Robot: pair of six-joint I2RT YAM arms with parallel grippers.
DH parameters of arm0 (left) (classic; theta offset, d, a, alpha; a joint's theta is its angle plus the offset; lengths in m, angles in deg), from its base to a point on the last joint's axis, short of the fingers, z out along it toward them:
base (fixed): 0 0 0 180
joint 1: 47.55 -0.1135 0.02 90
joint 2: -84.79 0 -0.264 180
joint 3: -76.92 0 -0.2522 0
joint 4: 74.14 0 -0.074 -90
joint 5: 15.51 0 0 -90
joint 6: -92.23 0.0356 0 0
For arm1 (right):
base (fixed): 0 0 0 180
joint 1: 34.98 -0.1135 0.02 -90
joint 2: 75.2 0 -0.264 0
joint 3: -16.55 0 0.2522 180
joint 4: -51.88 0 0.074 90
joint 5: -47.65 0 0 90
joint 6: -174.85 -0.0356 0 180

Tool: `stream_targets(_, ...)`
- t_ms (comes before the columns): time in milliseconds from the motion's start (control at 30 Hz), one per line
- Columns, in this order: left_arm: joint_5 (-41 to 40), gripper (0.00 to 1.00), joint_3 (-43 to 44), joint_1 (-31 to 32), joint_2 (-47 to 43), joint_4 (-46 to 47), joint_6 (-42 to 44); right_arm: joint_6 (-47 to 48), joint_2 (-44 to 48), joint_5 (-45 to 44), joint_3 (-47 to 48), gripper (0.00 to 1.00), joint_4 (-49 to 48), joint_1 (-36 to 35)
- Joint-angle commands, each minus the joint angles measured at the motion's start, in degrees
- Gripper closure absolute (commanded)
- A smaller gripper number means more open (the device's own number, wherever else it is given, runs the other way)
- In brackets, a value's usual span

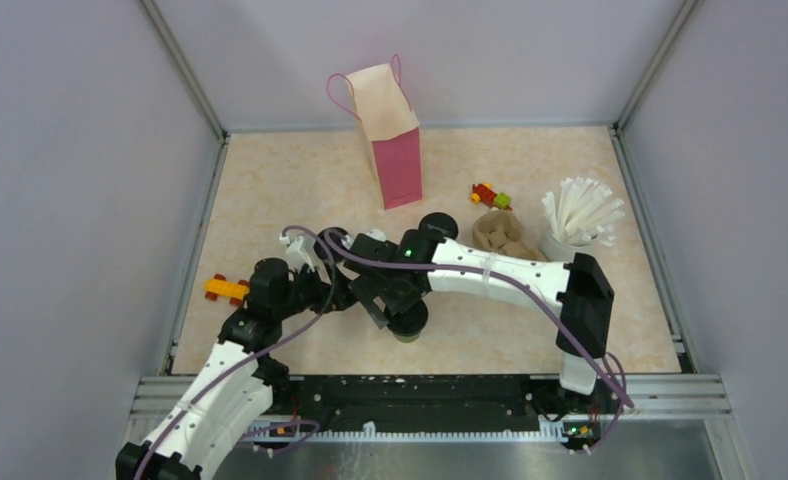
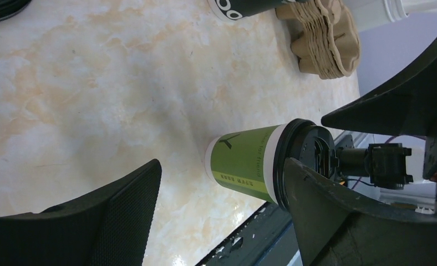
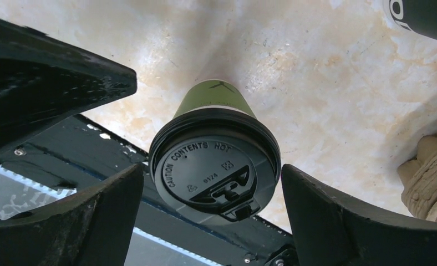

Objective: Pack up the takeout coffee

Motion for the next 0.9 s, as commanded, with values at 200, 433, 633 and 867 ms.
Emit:
stream_targets(200,10.0,0.22,-1.3,0.0,1.7,7.5,2.3,-0.1,10.8,-1.3,-2.7,0.08,-2.7,0.8)
stream_targets(433,15.7,0.3,-2.4,0.2,4.2,11.1,2.3,-1.1,23.7,3.4,-17.8,0.18,-14.7,5.5)
stream_targets(633,18.7,0.35,-2.5,0.9,7.5,17.3,0.6,-1.1,35.6,10.4,-30.4,0.45,-30.6,9.6)
stream_targets(867,19.0,0.25,-1.6,2.4,10.1,18.5,2.2,-2.3,40.0,14.8,-38.8,0.45,-38.8,13.9)
